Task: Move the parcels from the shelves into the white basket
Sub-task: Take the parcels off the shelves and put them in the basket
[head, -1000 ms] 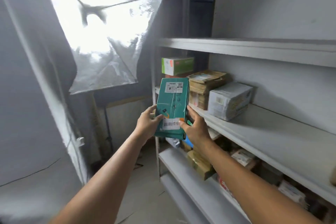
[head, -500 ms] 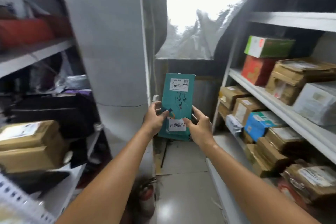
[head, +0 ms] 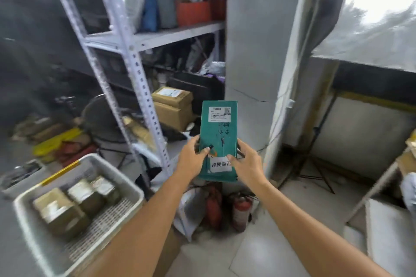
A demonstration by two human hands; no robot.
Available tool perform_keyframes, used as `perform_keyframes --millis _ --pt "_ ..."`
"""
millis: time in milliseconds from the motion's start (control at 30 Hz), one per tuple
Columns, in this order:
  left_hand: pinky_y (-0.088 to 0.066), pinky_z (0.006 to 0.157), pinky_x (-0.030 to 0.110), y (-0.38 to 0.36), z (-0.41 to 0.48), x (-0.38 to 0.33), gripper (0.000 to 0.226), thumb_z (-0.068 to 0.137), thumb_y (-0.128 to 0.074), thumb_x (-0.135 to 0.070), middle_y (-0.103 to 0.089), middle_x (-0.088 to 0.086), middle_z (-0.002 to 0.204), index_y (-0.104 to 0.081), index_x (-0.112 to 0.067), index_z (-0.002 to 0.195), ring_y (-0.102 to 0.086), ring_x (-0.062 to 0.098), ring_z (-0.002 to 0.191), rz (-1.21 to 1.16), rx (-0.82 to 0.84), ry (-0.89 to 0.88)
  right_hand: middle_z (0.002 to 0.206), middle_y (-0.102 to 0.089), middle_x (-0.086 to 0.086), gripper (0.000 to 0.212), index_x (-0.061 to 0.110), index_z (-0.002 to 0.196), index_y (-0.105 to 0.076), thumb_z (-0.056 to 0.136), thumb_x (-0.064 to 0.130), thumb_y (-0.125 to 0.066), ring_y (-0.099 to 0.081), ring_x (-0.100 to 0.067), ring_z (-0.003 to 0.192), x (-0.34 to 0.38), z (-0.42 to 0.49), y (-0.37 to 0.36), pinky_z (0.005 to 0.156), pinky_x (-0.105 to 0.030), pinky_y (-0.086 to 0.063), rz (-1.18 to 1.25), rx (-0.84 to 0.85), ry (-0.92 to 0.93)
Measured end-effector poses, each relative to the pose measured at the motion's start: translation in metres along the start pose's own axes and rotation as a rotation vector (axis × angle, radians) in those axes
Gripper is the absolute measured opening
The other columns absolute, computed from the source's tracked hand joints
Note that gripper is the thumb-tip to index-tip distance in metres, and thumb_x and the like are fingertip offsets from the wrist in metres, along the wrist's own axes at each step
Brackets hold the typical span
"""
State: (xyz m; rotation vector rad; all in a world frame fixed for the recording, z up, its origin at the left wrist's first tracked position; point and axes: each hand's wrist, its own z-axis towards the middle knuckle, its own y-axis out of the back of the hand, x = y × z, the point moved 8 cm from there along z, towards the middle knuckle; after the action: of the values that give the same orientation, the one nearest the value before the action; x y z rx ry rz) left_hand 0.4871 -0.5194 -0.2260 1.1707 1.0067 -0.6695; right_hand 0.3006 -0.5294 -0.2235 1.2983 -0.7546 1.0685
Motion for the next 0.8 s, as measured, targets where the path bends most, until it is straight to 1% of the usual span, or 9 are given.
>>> perform_keyframes --millis 133,233,300,400,433,533,667,733,800 --pt "-0.051 0.09 0.033 0.066 -0.037 0.047 0.043 0.09 -0.063 -0.011 -0.066 0.003 0.119 -0.051 -0.016 0.131 -0.062 0.018 0.104 -0.006 -0.138 0.114 0.124 -0.062 0.01 0.062 0.028 0.144 -0.044 0.089 0.012 -0.067 -0.056 -0.004 0.105 0.013 -0.018 -0.073 0.084 -0.028 -0.055 0.0 0.171 0.02" --pt "-0.051 0.086 0.031 0.113 -0.06 0.081 0.042 0.09 -0.062 -0.011 -0.066 -0.004 0.114 -0.052 -0.021 0.13 -0.06 0.013 0.103 -0.021 -0.229 0.176 0.12 -0.063 0.014 0.059 0.028 0.142 -0.047 0.089 0.012 -0.067 -0.057 -0.003 0.105 0.025 -0.029 -0.131 0.076 -0.01 -0.05 0.002 0.289 0.066" --pt "-0.052 0.09 0.035 0.134 -0.069 0.1 0.042 0.091 -0.061 -0.011 -0.063 -0.008 0.114 -0.052 -0.023 0.13 -0.058 0.012 0.107 -0.035 -0.259 0.213 0.119 -0.063 0.015 0.056 0.027 0.139 -0.05 0.088 0.013 -0.068 -0.056 -0.001 0.107 0.031 -0.032 -0.159 0.08 -0.006 -0.044 -0.012 0.337 0.098" --pt "-0.049 0.087 0.031 0.178 -0.074 0.138 0.046 0.091 -0.062 -0.014 -0.058 -0.013 0.115 -0.05 -0.029 0.133 -0.052 0.008 0.108 -0.044 -0.35 0.286 0.126 -0.061 0.012 0.056 0.025 0.139 -0.049 0.088 0.012 -0.067 -0.053 -0.003 0.115 0.04 -0.031 -0.22 0.097 -0.019 -0.044 -0.02 0.455 0.115" --pt "-0.047 0.084 0.029 0.193 -0.073 0.152 0.048 0.091 -0.063 -0.015 -0.057 -0.013 0.118 -0.048 -0.031 0.134 -0.049 0.006 0.108 -0.045 -0.371 0.307 0.124 -0.059 0.014 0.057 0.025 0.14 -0.049 0.088 0.011 -0.067 -0.051 -0.003 0.115 0.044 -0.03 -0.242 0.096 -0.016 -0.043 -0.012 0.495 0.122" --pt "-0.045 0.081 0.027 0.234 -0.062 0.195 0.052 0.093 -0.061 -0.017 -0.052 -0.011 0.13 -0.042 -0.031 0.14 -0.046 0.008 0.113 -0.085 -0.404 0.359 0.113 -0.058 0.019 0.055 0.026 0.137 -0.051 0.087 0.006 -0.065 -0.054 -0.001 0.107 0.054 -0.019 -0.309 0.074 0.002 -0.041 0.019 0.589 0.147" --pt "-0.051 0.095 0.042 0.285 -0.031 0.257 0.059 0.093 -0.06 -0.012 -0.048 -0.005 0.141 -0.037 -0.036 0.142 -0.044 0.015 0.128 -0.146 -0.425 0.408 0.125 -0.061 0.01 0.058 0.025 0.141 -0.046 0.089 0.006 -0.063 -0.057 -0.002 0.109 0.051 0.011 -0.405 0.084 -0.019 -0.054 -0.001 0.683 0.106" --pt "-0.055 0.088 0.034 0.306 -0.015 0.292 0.062 0.093 -0.059 -0.011 -0.045 -0.005 0.143 -0.034 -0.035 0.145 -0.046 0.012 0.124 -0.18 -0.437 0.45 0.129 -0.057 0.01 0.06 0.024 0.143 -0.044 0.09 0.006 -0.063 -0.057 -0.002 0.107 0.046 0.026 -0.452 0.076 -0.011 -0.052 -0.045 0.727 0.084" --pt "-0.054 0.067 0.015 0.325 0.003 0.328 0.061 0.094 -0.058 -0.01 -0.045 -0.005 0.144 -0.034 -0.032 0.146 -0.052 -0.001 0.104 -0.219 -0.448 0.487 0.128 -0.056 0.012 0.062 0.026 0.144 -0.041 0.09 0.008 -0.064 -0.055 -0.001 0.104 0.039 0.041 -0.498 0.068 -0.005 -0.048 -0.088 0.753 0.079"
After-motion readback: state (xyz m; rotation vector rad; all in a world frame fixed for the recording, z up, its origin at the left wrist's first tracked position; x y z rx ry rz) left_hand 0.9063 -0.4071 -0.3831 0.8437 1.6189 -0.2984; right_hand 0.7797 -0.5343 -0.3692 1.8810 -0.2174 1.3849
